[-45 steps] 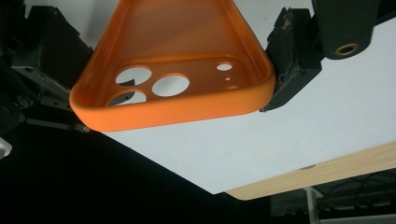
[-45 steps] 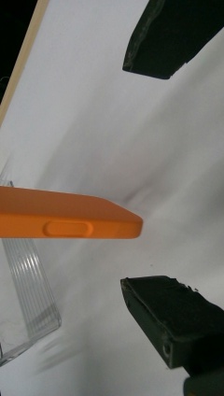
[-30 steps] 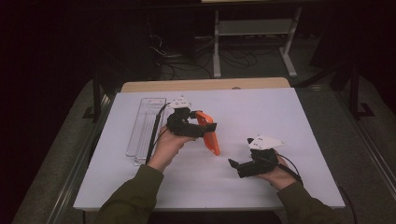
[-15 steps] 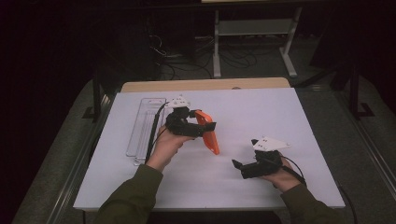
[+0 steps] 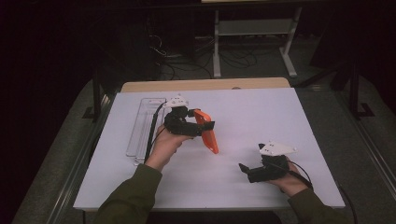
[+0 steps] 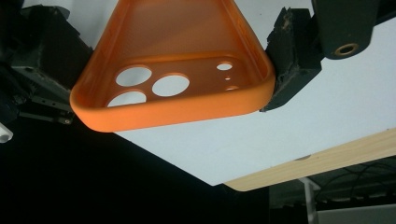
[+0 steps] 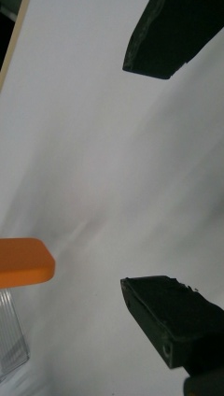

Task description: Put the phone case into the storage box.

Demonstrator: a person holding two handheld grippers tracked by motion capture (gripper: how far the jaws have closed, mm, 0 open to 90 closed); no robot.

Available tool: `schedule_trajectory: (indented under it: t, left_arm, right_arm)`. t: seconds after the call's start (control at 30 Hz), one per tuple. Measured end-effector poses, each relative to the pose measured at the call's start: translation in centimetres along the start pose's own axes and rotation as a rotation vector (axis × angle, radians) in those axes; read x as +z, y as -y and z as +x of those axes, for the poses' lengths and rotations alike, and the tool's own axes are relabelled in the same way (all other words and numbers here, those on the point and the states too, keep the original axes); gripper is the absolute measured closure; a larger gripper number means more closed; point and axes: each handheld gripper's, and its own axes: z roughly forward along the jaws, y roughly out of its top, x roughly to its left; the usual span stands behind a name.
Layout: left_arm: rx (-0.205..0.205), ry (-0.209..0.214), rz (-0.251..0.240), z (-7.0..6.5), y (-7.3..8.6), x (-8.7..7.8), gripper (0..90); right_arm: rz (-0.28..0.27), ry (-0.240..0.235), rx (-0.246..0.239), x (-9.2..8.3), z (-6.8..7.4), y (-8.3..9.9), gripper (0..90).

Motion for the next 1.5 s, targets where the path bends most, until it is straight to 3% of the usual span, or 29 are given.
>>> schedule_trajectory:
  t: [0.33,0.47,0.67,1.0,1.5]
  left_arm:
    - [0.010,-0.005,-0.012,0.1,-0.2,-0.4,16.0]
    - [0.023,-0.008,-0.009,0.0,-0.4,-0.6,16.0]
    - [0.055,-0.020,0.005,0.1,-1.0,-1.1,16.0]
    - [0.054,-0.037,-0.022,0.7,-2.4,-1.4,15.9]
    - [0.068,-0.082,-0.025,2.2,-3.9,-2.3,15.9]
  right_arm:
    - [0.014,-0.005,0.041,-0.3,-0.9,0.9,0.0]
    - [0.017,0.000,0.009,-0.3,-0.9,0.9,0.0]
    - [0.013,-0.009,0.004,-0.3,-0.7,0.9,0.0]
    - [0.013,-0.007,0.008,-0.5,-0.6,0.9,0.0]
    - [0.010,-0.008,0.010,-0.5,-0.6,0.8,0.0]
